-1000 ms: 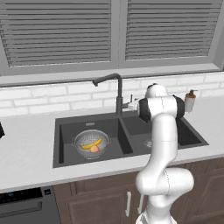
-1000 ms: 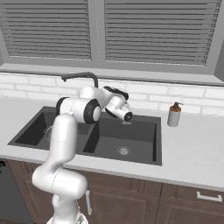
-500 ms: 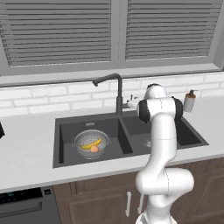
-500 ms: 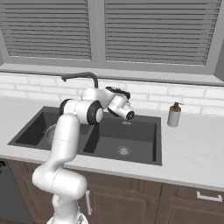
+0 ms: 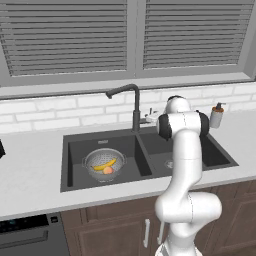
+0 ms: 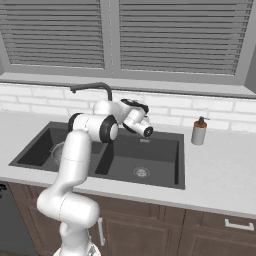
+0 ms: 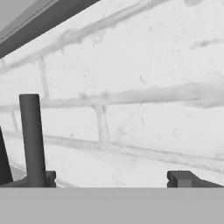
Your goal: Put the colander in the sink, put the banana, peach in the colander, and turn on the sink faucet and pour water over the colander.
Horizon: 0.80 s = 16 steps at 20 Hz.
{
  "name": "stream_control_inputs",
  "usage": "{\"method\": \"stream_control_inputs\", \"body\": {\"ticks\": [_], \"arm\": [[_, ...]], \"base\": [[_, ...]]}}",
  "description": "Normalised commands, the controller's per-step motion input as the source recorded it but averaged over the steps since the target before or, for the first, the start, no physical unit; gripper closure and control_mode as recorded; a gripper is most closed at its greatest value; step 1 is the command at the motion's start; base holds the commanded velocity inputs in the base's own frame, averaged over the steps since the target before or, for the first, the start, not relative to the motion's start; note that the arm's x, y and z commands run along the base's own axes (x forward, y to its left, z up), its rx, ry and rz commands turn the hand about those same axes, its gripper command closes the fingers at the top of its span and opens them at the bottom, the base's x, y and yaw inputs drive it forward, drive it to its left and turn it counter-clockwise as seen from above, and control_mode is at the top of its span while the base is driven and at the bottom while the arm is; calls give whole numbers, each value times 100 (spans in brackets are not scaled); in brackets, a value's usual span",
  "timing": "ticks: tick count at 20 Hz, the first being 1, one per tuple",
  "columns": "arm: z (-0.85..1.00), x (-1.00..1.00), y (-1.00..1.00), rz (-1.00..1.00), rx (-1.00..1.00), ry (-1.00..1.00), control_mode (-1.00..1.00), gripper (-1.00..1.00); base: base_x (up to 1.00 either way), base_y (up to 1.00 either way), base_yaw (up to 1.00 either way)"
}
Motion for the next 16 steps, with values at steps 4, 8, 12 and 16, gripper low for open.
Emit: {"method": "stream_control_inputs", "body": {"ticks": [4,8,12,16], "arm": [[0,31,-55,-10,13,0,-100,-100],[0,26,-74,-12,19,0,-100,-100],[0,21,-86,-13,18,0,-100,-100],[0,20,-83,-11,13,1,-100,-100]], "base": [[0,0,0],[0,0,0],[0,0,0],[0,0,0]]}}
